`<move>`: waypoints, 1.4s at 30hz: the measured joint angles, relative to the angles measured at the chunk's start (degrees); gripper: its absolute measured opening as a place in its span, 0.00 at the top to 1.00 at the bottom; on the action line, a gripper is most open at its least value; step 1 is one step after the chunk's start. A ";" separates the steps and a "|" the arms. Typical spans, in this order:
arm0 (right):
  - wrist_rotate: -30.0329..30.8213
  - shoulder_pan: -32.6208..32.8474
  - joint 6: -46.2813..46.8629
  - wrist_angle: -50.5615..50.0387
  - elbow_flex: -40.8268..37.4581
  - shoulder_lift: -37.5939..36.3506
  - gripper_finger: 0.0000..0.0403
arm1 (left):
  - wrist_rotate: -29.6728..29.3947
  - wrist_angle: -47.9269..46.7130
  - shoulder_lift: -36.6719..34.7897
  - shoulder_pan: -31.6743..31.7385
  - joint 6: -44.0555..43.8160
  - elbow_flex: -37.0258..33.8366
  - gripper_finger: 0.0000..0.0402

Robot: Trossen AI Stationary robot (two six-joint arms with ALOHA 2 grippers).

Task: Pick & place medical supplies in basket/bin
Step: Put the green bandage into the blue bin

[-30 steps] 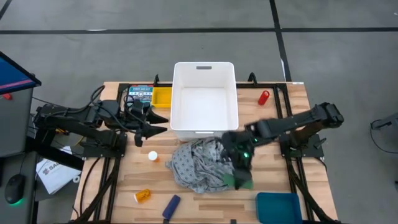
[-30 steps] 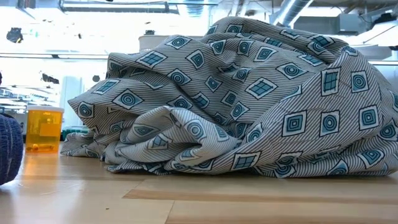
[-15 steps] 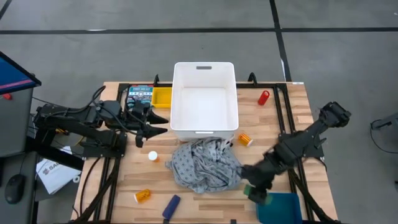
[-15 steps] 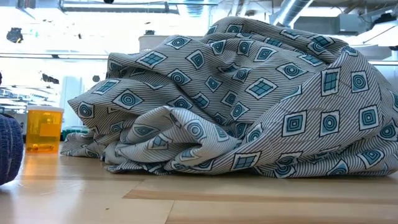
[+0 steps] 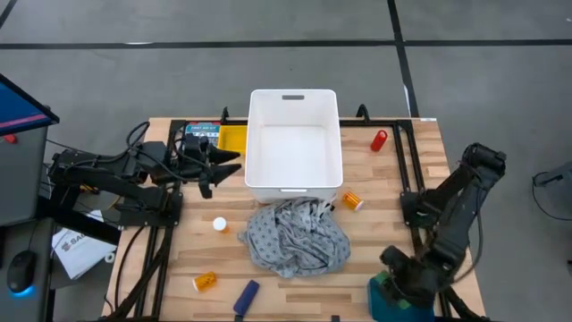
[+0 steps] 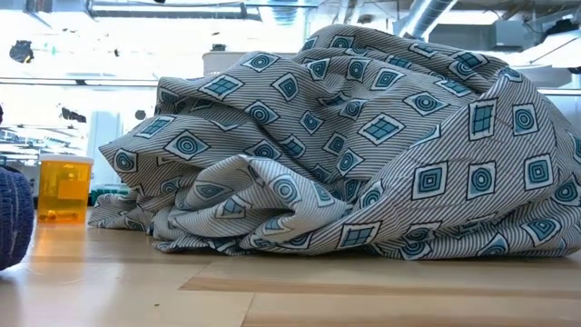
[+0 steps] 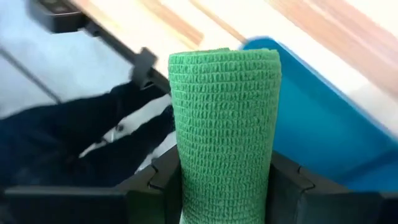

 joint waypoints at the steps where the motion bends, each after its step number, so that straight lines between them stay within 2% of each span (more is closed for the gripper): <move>1: 0.79 1.57 2.46 -0.23 0.00 0.57 0.62 | -0.30 0.31 0.00 0.00 -0.01 0.00 0.51; 3: 1.74 4.14 6.76 -0.14 0.00 2.08 0.62 | -0.73 0.61 0.19 0.02 -0.08 0.00 0.51; 6: 1.10 6.10 8.33 0.47 -0.04 4.42 0.62 | -0.73 0.43 1.33 0.31 -0.49 0.02 0.51; 13: 1.07 5.85 8.38 0.84 0.00 8.62 0.62 | -0.70 2.54 6.33 0.50 -3.35 0.00 0.51; 21: 0.74 5.89 8.32 2.07 0.02 13.10 0.62 | 1.27 10.03 11.20 0.50 -4.00 0.00 0.51; 34: -0.90 5.18 5.79 2.11 0.04 17.74 0.61 | 1.28 11.55 11.70 -0.26 -6.01 0.00 0.51; 38: -2.31 4.51 4.64 2.10 0.04 17.97 0.57 | 1.28 11.68 11.72 -0.57 -6.09 0.00 0.51; 42: -2.77 3.21 3.80 1.49 0.07 17.36 0.46 | 1.28 12.00 11.72 -0.84 -6.23 0.00 0.51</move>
